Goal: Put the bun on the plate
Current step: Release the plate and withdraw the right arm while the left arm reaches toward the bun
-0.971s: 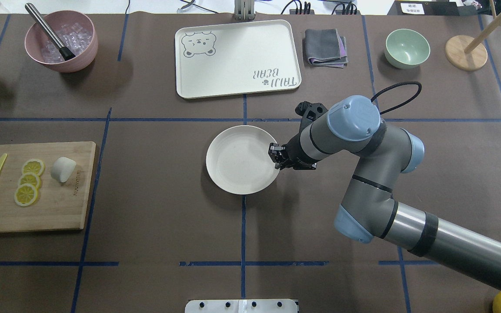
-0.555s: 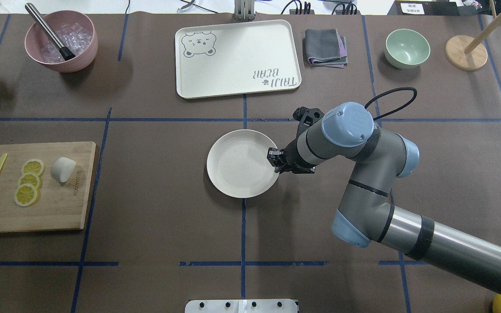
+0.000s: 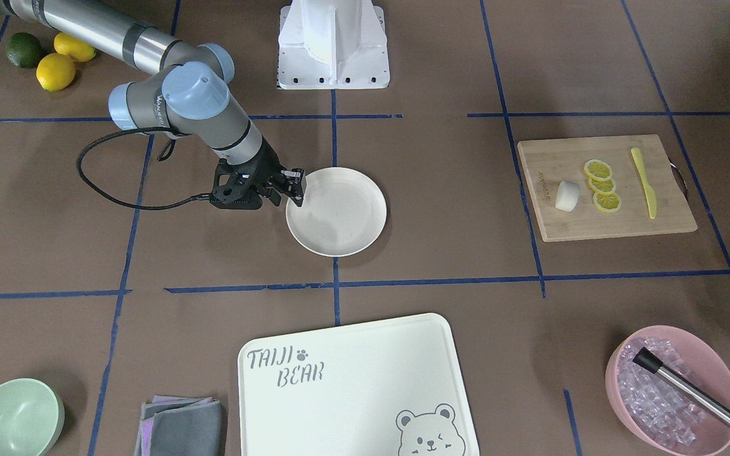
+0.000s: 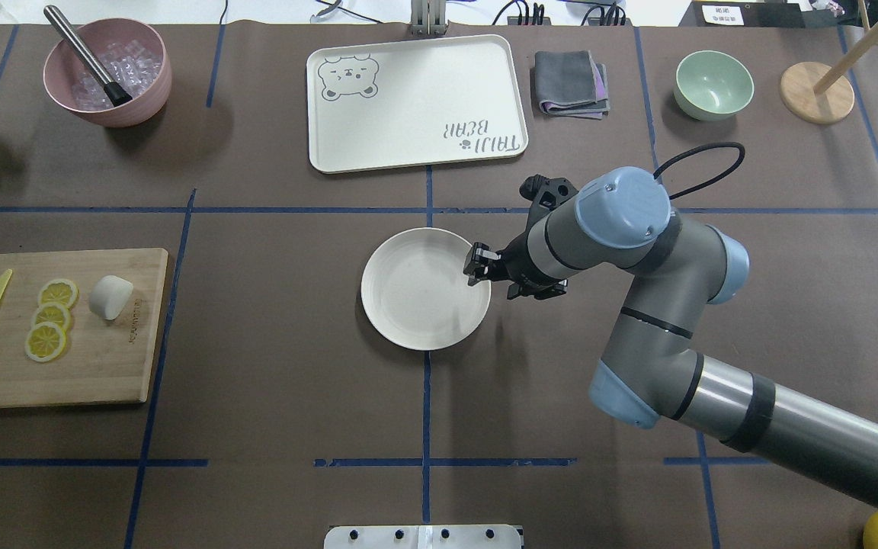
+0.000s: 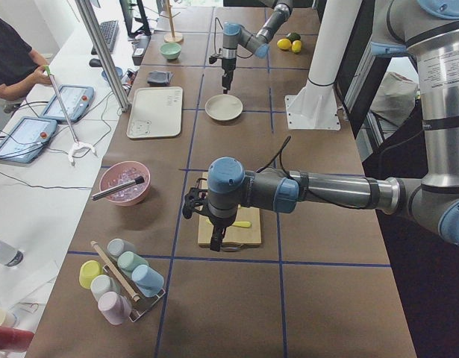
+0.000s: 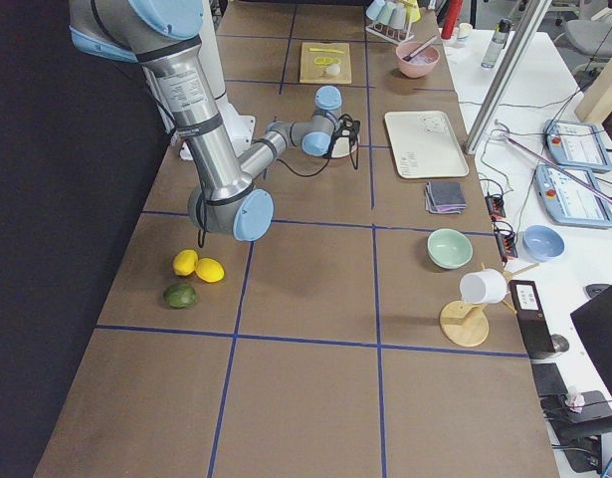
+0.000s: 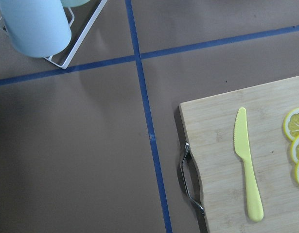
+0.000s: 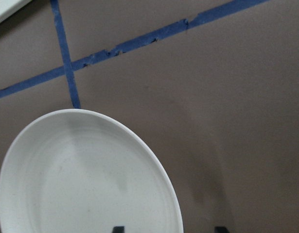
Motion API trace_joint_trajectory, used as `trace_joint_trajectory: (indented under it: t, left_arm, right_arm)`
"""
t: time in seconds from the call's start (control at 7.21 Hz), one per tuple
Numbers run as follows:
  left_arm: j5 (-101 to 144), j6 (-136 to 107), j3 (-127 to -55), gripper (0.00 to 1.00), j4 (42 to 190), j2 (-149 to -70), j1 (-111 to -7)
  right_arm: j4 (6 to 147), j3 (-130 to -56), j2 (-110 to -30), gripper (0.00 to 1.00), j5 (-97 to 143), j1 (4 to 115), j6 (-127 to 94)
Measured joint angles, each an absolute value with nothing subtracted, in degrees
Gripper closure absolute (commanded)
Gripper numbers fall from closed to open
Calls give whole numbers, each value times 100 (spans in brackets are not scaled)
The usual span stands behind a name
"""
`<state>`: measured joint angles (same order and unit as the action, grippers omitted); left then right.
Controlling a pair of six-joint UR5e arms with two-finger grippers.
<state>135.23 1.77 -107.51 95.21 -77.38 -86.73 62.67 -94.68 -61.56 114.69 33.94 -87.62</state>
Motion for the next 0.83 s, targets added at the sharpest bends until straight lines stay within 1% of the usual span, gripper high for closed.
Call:
trace_joint_trajectory:
  t: [0.28, 0.55, 0.83]
  left_arm:
    - [13524, -279, -11009, 0, 9683, -7792, -7969]
    - [13481, -1492, -11086, 0, 10490, -7959, -6924]
    - [13247, -2319, -11008, 0, 10836, -8449, -6068]
  right_arm:
    - [7047, -10331, -6603, 0, 12142, 4246, -8644]
    - [7297, -10590, -7313, 0, 13100, 5334, -7598]
    - [7322, -10639, -8214, 0, 13748, 6275, -5924]
